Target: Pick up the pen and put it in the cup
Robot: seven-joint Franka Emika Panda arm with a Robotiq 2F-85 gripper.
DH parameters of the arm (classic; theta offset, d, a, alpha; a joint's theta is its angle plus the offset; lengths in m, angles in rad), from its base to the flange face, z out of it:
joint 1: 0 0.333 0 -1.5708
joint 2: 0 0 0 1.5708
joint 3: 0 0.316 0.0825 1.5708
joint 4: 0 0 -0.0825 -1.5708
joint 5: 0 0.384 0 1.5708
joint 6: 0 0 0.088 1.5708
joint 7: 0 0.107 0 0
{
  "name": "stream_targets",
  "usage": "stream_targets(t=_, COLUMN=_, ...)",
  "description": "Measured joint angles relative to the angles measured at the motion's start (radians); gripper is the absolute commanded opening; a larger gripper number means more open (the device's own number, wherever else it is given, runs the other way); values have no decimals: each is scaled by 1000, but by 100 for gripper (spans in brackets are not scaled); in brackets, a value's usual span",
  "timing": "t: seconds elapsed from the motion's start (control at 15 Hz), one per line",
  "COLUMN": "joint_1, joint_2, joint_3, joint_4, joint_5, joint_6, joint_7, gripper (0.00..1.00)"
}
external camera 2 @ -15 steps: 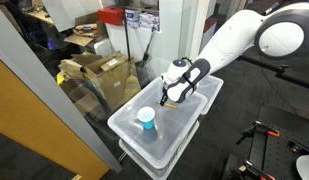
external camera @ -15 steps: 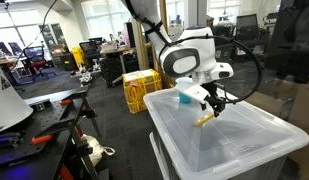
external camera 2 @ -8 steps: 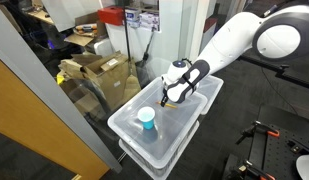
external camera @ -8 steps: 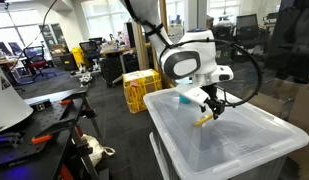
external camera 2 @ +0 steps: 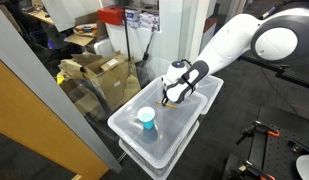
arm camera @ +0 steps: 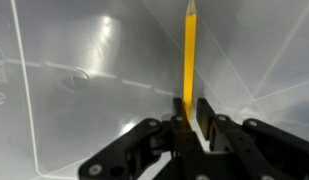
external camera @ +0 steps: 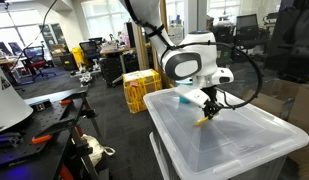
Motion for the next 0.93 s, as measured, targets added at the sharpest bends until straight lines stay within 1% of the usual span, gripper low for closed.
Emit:
stream_targets(t=0.13, joint_1=0, joint_2=1, joint_3=0, joint_4=6, joint_5=0, joint_6=-5, joint_7=0, gripper=2)
stream_targets(t=0.53, joint_1=2, joint_2=3, joint_3=-1, joint_4=13, joint_5=0, joint_6=-3, joint_7=0, gripper=2)
stream_targets(t=0.93, joint_1=28, joint_2=1, joint_3=-19, joint_4=19, joint_5=-9, joint_6=71, joint_7=20, gripper=2)
